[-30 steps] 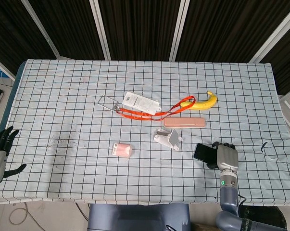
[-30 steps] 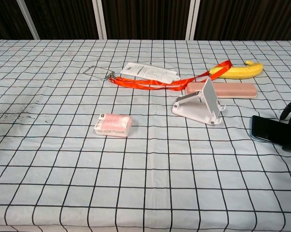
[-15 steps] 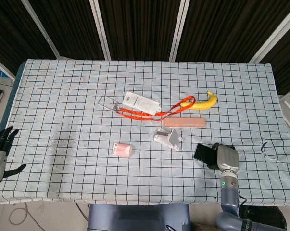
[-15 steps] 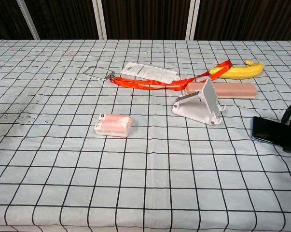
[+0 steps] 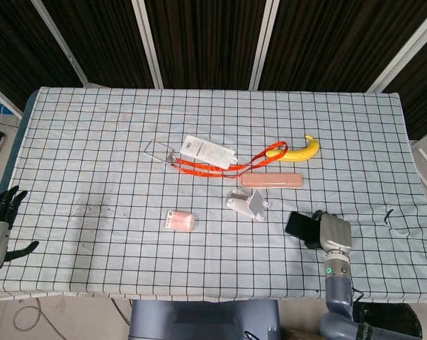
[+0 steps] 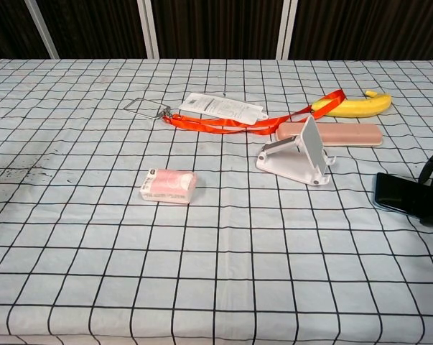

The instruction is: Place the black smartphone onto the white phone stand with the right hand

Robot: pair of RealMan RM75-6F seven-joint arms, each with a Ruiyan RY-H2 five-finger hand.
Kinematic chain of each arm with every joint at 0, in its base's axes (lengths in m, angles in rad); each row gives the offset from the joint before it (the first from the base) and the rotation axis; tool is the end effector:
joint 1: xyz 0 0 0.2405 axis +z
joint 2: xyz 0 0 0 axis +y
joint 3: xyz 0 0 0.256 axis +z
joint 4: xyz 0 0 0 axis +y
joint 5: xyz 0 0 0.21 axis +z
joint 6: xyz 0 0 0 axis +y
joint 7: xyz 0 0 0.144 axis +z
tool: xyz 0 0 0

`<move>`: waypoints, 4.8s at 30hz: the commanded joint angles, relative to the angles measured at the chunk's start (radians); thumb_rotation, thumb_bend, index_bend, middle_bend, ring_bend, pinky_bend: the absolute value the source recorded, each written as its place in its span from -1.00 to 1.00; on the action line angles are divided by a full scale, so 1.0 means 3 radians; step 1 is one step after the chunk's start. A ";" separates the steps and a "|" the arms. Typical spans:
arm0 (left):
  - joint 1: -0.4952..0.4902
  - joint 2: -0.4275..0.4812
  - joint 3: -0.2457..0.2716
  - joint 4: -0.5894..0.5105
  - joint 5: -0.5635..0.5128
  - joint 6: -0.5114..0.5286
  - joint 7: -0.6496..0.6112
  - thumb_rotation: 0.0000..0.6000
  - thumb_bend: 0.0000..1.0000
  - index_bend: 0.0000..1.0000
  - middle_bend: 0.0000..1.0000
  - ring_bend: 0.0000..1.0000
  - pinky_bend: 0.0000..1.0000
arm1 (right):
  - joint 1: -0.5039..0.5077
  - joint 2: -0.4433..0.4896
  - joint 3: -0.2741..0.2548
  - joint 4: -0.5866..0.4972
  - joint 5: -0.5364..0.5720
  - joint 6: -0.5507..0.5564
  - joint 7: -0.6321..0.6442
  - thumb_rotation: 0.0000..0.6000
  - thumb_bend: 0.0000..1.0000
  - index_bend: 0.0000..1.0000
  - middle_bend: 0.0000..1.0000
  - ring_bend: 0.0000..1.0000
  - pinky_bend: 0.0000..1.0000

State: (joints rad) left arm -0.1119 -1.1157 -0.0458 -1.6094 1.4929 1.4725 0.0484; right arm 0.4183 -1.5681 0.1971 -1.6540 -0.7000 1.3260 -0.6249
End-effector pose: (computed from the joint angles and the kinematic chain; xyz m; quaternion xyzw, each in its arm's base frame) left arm -0.3087 0.1886 0.1587 -0.6101 -0.3696 -0.3758 0.5916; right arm -0.2572 -0.2651 0.0110 0.5465 -0.5365 0.2354 0.5984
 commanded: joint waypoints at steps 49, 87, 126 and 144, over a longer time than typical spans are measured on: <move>-0.0011 0.0008 0.0008 -0.0024 -0.0016 -0.0047 -0.0060 1.00 -1.00 -1.00 -1.00 -1.00 -1.00 | -0.0172 -0.0643 0.0418 0.0445 -0.1847 0.0141 0.3291 1.00 0.00 0.04 0.06 -0.11 -0.02; -0.0013 0.0026 0.0003 -0.0025 -0.0067 -0.0083 -0.0100 1.00 -1.00 -1.00 -1.00 -1.00 -1.00 | -0.0042 -0.0953 0.0500 0.1103 -0.1931 -0.0177 0.4165 1.00 0.00 0.04 0.04 -0.13 -0.02; -0.0015 0.0014 0.0000 -0.0021 -0.0082 -0.0091 -0.0069 1.00 -1.00 -1.00 -1.00 -1.00 -1.00 | -0.0007 -0.1092 0.0443 0.1354 -0.1860 -0.0385 0.4292 1.00 0.00 0.04 0.02 -0.15 -0.03; -0.0012 0.0017 -0.0002 -0.0024 -0.0082 -0.0084 -0.0077 1.00 -1.00 -1.00 -1.00 -1.00 -1.00 | 0.0023 -0.1138 0.0474 0.1447 -0.1871 -0.0393 0.4293 1.00 0.00 0.04 -0.03 -0.18 -0.07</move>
State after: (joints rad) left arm -0.1155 -1.1105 -0.0465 -1.6167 1.4681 1.4473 0.0255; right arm 0.4250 -1.9097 0.3392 -1.2199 -1.2611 1.2080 0.6632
